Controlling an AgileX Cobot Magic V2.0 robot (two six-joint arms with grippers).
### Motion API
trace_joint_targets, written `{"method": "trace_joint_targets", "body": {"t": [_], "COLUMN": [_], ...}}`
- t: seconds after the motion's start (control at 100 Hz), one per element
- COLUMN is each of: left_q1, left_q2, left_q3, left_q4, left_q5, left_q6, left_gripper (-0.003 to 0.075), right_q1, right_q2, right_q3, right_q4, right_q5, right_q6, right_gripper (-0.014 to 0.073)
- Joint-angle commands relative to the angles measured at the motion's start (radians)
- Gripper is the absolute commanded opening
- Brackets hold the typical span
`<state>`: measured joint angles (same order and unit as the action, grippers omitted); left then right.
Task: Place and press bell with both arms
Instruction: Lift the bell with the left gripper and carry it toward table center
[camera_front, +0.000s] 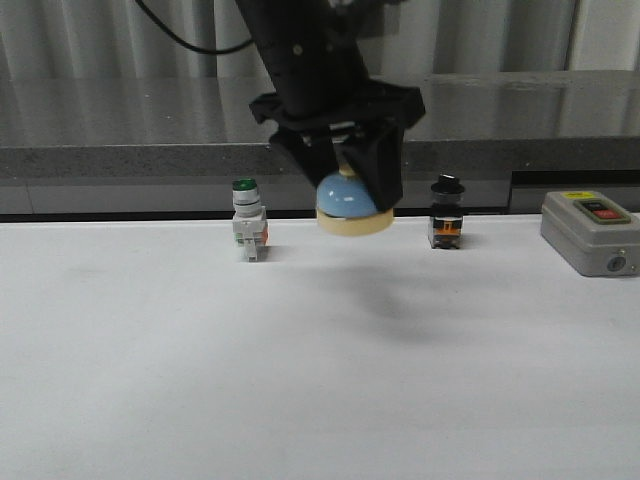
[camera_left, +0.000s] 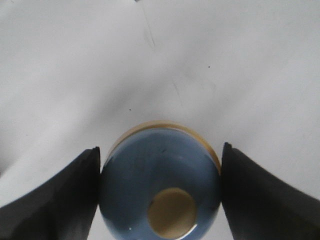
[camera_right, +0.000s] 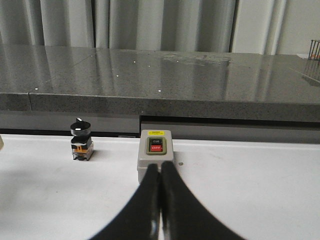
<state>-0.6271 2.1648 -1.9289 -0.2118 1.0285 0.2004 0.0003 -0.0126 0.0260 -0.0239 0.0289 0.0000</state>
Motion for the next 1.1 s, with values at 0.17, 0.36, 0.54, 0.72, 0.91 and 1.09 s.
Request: {"method": "trace_joint_targets", "body": {"t": [0.17, 0.36, 0.54, 0.72, 0.91, 1.09], "left_q1": [-0.008, -0.008, -0.008, -0.008, -0.008, -0.008], "left_q2": [0.039, 0.057, 0.057, 0.055, 0.022, -0.044], "left_q3": [-0.024, -0.024, -0.024, -0.026, -0.026, -0.026], "left_q4": [-0.024, -0.024, -0.026, -0.026, -0.024, -0.021], "left_q5": [-0.076, -0.073, -0.059, -0.047, -0.049, -0.055], "left_q6": [-0.011, -0.011, -0.011, -0.011, -0.011, -0.011], "left_gripper": [0.0323, 0.0362, 0.0488, 0.0504, 0.0495, 0.0309], "right_q1": [-0.006, -0.006, -0.006, -0.006, -0.006, -0.006], "right_q2": [-0.017, -0.017, -0.017, -0.017, -0.017, -0.017], "right_q3": [-0.014, -0.014, -0.014, -0.014, -0.014, -0.014], "right_q4": [0.005, 0.005, 0.005, 0.005, 0.005, 0.005], "right_q5": [-0.078, -0.078, -0.078, -0.078, -0.078, -0.078], "right_q6": [-0.006, -0.006, -0.006, -0.006, -0.006, -0.006], "right_gripper": [-0.0060, -0.0060, -0.0060, -0.0060, -0.0060, -0.0060]}}
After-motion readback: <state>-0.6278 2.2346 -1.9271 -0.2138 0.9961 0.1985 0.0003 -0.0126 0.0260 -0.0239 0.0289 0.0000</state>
